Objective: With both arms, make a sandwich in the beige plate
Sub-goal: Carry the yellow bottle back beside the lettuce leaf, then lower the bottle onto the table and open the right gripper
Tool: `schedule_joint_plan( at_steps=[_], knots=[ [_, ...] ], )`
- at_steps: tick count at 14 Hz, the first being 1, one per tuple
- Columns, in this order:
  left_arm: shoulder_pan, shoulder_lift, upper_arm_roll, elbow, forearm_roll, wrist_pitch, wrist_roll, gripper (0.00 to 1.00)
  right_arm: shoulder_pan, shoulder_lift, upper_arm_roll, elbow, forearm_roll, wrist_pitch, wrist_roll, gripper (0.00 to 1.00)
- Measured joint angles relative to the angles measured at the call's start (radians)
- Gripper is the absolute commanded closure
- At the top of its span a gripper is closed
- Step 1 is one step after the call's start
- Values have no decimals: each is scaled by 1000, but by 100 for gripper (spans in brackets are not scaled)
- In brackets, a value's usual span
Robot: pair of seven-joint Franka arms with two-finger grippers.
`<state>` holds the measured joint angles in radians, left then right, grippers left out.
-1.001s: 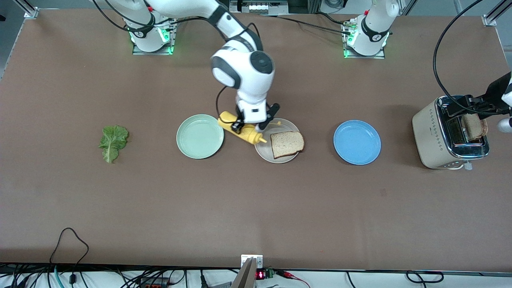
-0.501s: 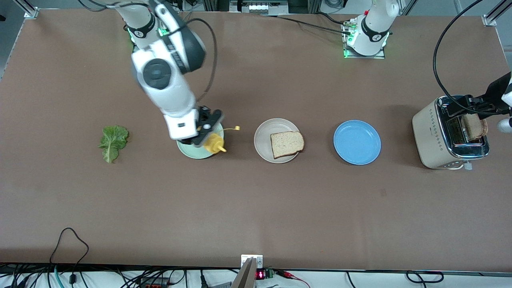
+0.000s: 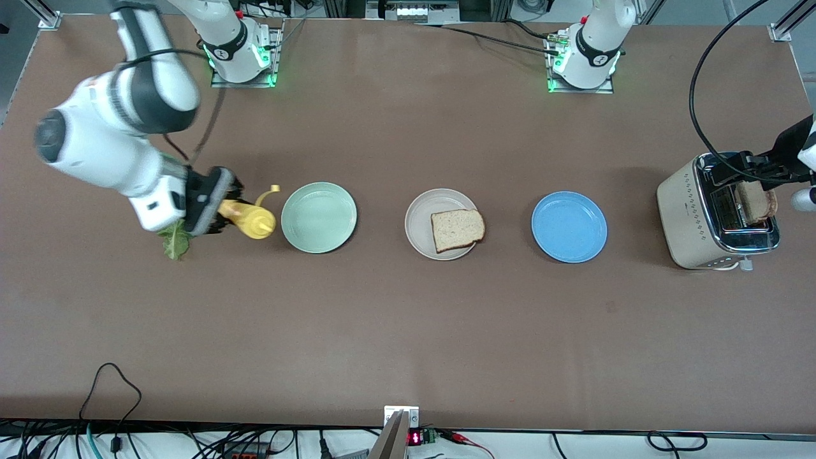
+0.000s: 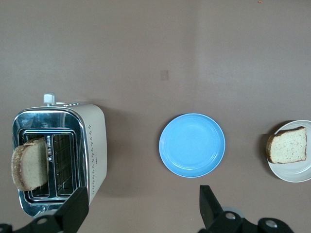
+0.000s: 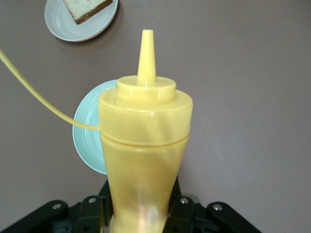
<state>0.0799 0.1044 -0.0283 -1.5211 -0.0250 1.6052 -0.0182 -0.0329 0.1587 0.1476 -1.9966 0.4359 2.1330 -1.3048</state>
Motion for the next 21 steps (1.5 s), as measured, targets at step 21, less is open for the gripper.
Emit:
schedule_joint_plan(
  at_steps=[21],
  knots=[
    [0, 5, -1, 0, 0, 0, 1, 0, -321, 324, 8, -123, 774, -159, -1086, 96]
  ],
)
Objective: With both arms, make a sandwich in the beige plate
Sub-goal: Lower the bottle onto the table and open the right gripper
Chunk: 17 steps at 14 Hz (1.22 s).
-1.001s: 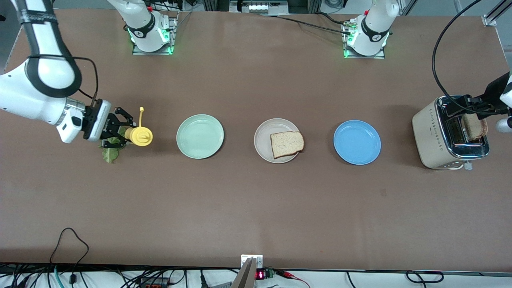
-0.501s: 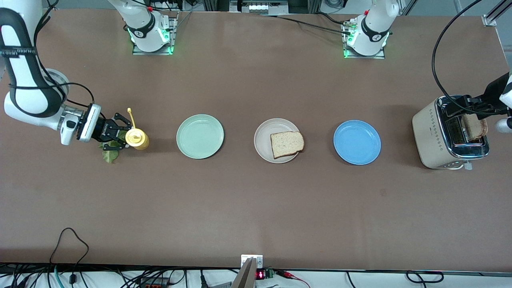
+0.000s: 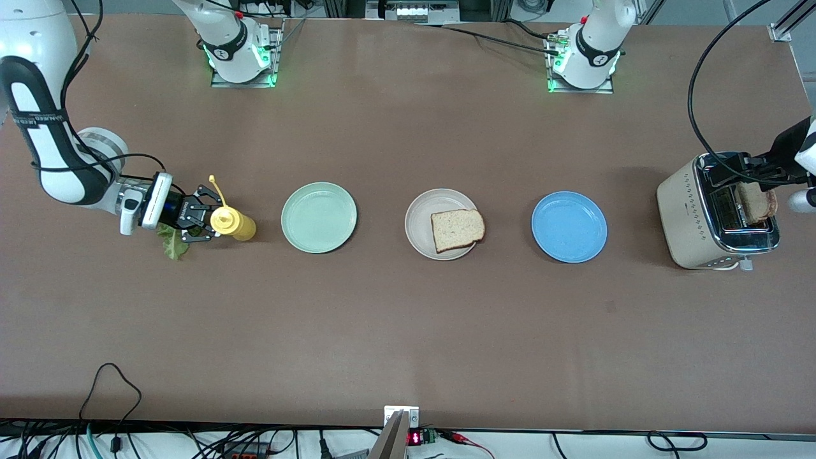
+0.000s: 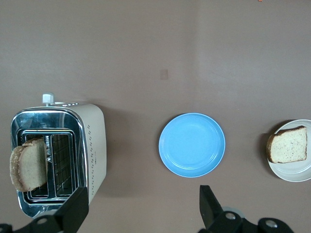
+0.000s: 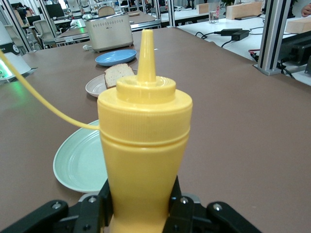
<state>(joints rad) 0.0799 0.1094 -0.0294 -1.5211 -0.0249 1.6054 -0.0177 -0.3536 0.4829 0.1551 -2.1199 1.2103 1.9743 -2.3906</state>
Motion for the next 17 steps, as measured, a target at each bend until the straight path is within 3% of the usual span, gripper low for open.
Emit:
schedule_joint_plan(
  at_steps=[17],
  knots=[
    [0, 1, 0, 0, 0, 0, 0, 0, -10, 30, 1, 5, 3, 0, -8, 65]
  ],
)
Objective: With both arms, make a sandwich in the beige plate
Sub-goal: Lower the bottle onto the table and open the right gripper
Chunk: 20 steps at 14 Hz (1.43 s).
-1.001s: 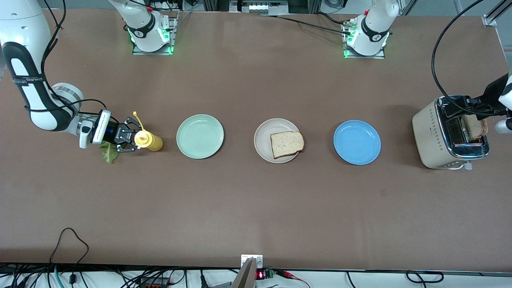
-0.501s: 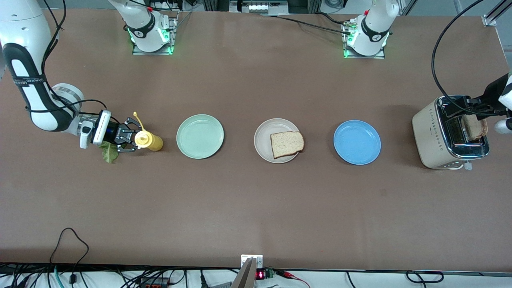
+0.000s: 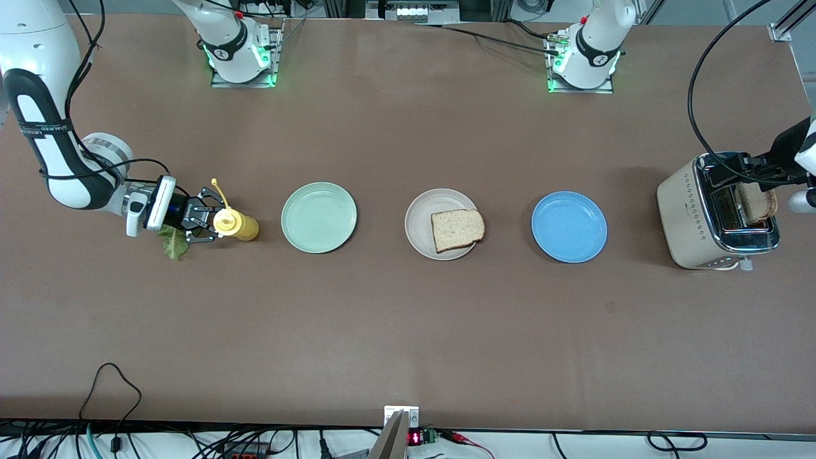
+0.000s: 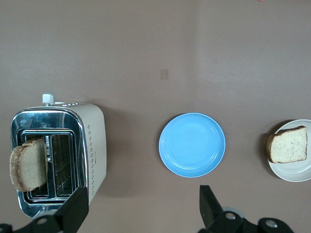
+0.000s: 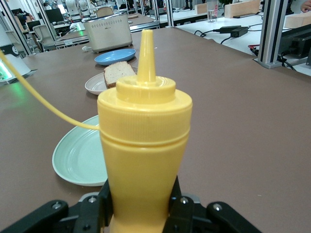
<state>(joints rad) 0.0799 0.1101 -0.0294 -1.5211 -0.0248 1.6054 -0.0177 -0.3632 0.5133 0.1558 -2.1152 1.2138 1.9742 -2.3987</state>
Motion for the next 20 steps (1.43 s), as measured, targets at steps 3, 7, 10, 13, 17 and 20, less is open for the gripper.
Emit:
schedule_joint_plan(
  at_steps=[3, 7, 10, 13, 17, 20],
  knots=[
    [0, 4, 0, 0, 0, 0, 0, 0, -2, 10, 0, 1, 1, -2, 0, 47],
    [0, 5, 0, 0, 0, 0, 0, 0, -4, 15, 0, 6, 2, -6, 0, 22],
    [0, 5, 1, 0, 0, 0, 0, 0, -5, 15, 1, 9, 2, -14, 0, 12],
    [0, 5, 1, 0, 0, 0, 0, 0, -15, 15, 1, 10, 2, -16, 0, 12],
    [0, 5, 1, 0, 0, 0, 0, 0, -49, 15, 1, 11, -20, -18, 0, 2],
    [0, 5, 2, 0, 0, 0, 0, 0, -66, 15, 1, 11, -50, -21, -2, 2]
  ],
)
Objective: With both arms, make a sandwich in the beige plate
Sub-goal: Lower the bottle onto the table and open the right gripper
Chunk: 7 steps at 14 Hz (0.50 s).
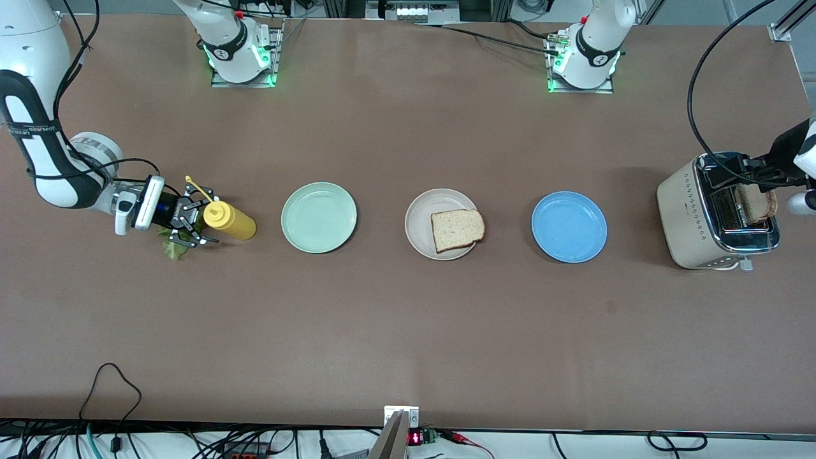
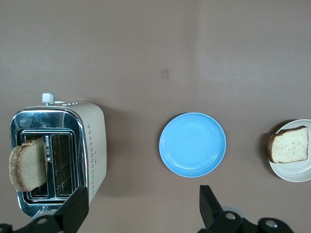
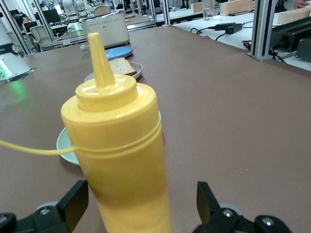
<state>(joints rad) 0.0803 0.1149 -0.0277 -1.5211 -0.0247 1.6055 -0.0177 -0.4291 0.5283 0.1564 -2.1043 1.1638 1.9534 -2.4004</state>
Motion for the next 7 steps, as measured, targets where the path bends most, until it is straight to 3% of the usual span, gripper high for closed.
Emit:
schedule_joint_plan(
  at_steps=[7],
  knots=[
    [0, 1, 2, 0, 0, 0, 0, 0, -5, 0, 0, 0, -36, -1, 0, 0]
  ],
)
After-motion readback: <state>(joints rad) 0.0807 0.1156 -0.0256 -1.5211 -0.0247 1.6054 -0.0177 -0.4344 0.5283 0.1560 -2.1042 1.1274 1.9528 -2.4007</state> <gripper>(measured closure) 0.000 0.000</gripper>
